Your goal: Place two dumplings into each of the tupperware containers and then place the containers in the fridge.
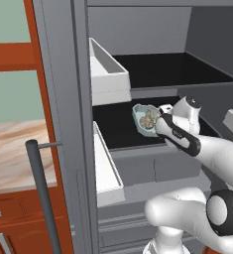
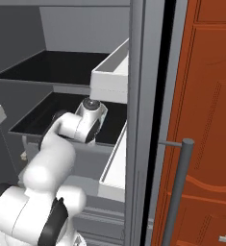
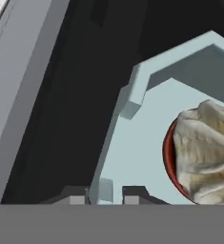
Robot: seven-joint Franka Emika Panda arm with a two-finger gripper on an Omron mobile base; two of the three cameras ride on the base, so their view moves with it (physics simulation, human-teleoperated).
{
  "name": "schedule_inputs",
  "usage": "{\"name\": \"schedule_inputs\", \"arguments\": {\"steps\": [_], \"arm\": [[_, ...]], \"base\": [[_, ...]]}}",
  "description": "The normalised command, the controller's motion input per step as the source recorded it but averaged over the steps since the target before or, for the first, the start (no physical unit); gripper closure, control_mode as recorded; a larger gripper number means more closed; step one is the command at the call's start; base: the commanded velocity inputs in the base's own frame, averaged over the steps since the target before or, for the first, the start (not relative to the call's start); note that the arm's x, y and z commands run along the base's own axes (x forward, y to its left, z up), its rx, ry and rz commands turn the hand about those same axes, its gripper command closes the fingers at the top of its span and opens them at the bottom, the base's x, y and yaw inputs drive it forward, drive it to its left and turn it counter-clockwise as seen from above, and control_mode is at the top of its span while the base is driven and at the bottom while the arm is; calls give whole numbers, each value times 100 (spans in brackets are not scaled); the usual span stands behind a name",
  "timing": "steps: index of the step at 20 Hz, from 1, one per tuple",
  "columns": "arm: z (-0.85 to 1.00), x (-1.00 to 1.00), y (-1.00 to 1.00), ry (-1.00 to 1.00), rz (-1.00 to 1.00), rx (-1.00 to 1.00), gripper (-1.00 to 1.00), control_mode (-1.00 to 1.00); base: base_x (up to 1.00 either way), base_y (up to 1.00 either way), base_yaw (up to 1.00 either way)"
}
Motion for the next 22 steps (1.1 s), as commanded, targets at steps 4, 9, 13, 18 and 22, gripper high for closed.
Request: {"name": "schedule_inputs", "arguments": {"steps": [4,9,13,18,22], "arm": [[0,34,0,0,0,0,100,-100],[0,4,0,-1,0,0,-100,-100],[0,-2,0,0,0,0,-100,-100],[37,-27,0,0,-2,0,-100,-100],[34,-53,0,2,-8,0,-100,-100]], "base": [[0,0,0],[0,0,0],[0,0,0],[0,0,0],[0,0,0]]}}
